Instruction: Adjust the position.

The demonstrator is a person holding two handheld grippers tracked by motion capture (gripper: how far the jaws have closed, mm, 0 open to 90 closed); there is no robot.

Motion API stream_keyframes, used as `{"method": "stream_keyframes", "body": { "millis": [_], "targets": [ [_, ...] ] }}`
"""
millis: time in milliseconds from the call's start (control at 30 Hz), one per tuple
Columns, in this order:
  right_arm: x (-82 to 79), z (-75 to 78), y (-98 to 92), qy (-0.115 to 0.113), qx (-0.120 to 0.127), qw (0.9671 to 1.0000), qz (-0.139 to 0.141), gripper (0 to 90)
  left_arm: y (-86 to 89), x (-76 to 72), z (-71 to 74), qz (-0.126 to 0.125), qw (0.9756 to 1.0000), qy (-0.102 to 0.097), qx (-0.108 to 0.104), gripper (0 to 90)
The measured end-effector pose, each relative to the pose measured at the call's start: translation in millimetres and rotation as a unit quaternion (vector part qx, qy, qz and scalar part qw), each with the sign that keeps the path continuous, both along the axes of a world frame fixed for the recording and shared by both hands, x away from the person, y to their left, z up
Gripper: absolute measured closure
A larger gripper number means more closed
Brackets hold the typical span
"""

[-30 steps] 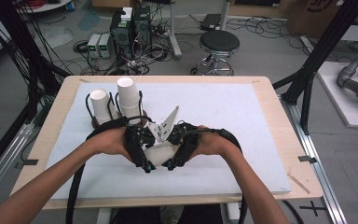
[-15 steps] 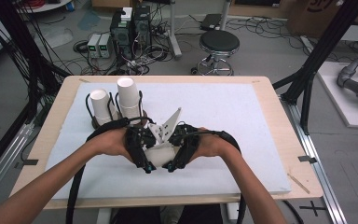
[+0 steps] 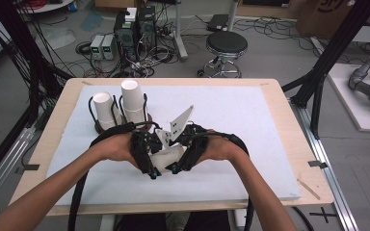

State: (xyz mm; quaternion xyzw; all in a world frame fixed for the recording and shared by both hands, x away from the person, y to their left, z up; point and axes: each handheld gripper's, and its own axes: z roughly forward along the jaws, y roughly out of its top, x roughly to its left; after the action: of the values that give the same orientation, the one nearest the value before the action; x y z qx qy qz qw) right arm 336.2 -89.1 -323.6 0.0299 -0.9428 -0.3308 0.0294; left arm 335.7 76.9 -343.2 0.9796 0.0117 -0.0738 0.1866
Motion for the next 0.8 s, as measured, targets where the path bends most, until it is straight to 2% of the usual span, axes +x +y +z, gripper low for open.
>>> {"method": "stream_keyframes", "body": {
  "millis": [100, 200, 300, 467, 667, 767, 800],
  "targets": [
    [0.3, 3.7, -0.4, -0.002, 0.016, 0.9999, 0.0, 18.8, -1.9, -1.4, -2.5, -0.006, 1.0, -0.002, 0.006, 34.6],
    [1.0, 5.1, -1.8, -0.003, 0.02, 0.9998, -0.002, 18.8, -2.5, -1.6, -4.1, -0.006, 1.0, 0.003, 0.007, 34.6],
    [1.2, 6.7, -4.4, -0.001, 0.023, 0.9997, -0.005, 18.8, -2.2, -0.8, -3.2, -0.006, 1.0, -0.006, 0.004, 34.6],
    [2.1, 9.3, -8.0, -0.003, 0.033, 0.9994, -0.01, 18.8, -0.9, -0.1, -2.8, -0.004, 0.9999, -0.006, 0.008, 34.6],
    [1.9, 13.2, -15.0, -0.002, 0.042, 0.999, -0.017, 18.8, 5.5, -1.8, -2.0, 0.003, 0.9999, 0.003, -0.011, 34.6],
    [3.0, 17.3, -23.9, -0.005, 0.065, 0.9976, -0.023, 18.8, 11.2, -2.1, -5.1, 0.011, 0.9997, 0.006, -0.022, 34.6],
    [3.0, 17.3, -23.9, -0.005, 0.065, 0.9976, -0.023, 18.8, 13.2, -1.8, -6.1, 0.013, 0.9995, 0.01, -0.026, 34.6]
  ]
}}
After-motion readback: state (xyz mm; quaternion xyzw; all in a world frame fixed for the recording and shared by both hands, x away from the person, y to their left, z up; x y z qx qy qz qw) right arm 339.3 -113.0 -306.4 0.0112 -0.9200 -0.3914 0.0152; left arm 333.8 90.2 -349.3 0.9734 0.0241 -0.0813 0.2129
